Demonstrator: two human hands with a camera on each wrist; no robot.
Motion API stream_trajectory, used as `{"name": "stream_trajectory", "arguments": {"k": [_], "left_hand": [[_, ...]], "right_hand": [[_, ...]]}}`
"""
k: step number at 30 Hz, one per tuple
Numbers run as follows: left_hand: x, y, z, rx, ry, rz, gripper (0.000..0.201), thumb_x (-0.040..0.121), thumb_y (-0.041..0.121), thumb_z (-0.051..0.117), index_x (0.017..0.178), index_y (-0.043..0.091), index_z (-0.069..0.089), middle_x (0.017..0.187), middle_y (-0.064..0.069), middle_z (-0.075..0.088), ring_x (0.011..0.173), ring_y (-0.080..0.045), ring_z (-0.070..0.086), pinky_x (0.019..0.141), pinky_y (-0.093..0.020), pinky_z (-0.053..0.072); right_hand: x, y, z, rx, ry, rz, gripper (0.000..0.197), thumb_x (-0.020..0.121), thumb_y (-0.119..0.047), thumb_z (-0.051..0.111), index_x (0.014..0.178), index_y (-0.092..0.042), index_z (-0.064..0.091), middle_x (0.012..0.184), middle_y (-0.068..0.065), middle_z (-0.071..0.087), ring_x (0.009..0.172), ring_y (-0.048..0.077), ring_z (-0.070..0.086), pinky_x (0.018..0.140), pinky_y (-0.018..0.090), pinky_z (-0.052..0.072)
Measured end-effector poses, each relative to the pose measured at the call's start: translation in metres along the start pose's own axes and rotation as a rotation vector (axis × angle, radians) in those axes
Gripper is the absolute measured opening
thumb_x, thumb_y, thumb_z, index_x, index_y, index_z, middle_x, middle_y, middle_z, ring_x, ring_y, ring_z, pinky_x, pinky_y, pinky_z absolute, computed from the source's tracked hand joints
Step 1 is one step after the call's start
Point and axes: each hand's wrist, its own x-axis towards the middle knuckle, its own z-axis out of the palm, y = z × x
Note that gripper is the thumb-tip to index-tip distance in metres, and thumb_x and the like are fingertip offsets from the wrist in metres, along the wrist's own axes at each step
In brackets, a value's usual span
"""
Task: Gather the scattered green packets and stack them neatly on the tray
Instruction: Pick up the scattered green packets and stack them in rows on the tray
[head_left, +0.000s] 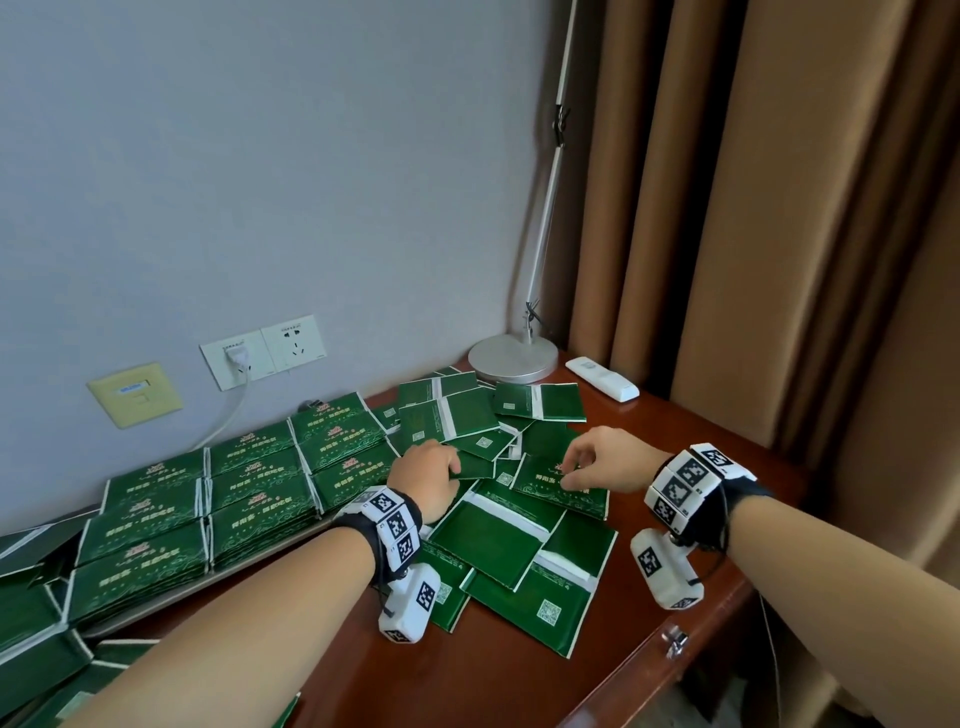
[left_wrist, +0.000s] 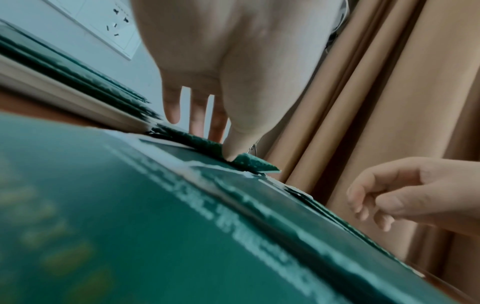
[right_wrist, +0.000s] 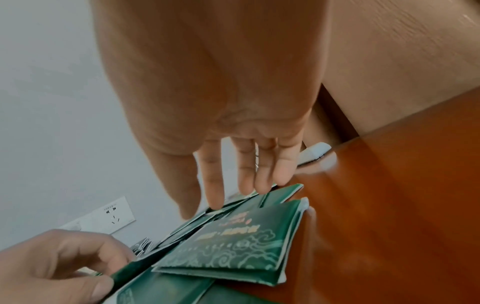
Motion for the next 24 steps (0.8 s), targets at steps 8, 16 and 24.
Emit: {"name": "stream_trajectory", "arguments": {"k": [8,16,24], "left_hand": [[-0.008,0.004,-0.015,-0.011,-0.016,-0.010,0.016,0.095,0.015,0.054,0.089,0.019,0.068,0.098,0.005,0.062,0.085,-0.019,0.060,0.091,-0.044,0.051],[-0.026,0.008,-0.047,-0.123,-0.110,0.018,0.016,0.100,0.018,0.048,0.103,0.015,0.063,0.099,-0.004,0.069,0.084,-0.024,0.066,0.080,-0.036,0.054],[-0.025,0.014,-0.057,-0.331,-0.162,-0.056,0.016,0.099,0.017,0.050,0.107,0.014,0.063,0.103,-0.006,0.068,0.073,-0.017,0.058,0.070,-0.031,0.052]], "right_hand": [[0.002,0.008,0.010,-0.103,0.065,0.042,0.043,0.084,-0.037,0.070,0.124,-0.023,0.060,0.120,-0.001,0.057,0.109,0.015,0.056,0.089,0.026,0.048],[0.010,-0.003,0.017,-0.131,0.049,0.065,0.050,0.086,-0.036,0.069,0.131,-0.022,0.055,0.126,-0.001,0.058,0.109,0.014,0.056,0.085,0.023,0.047],[0.003,-0.001,0.015,-0.137,0.041,0.120,0.052,0.083,-0.035,0.072,0.131,-0.023,0.054,0.127,-0.002,0.057,0.110,0.015,0.057,0.081,0.022,0.047]]}}
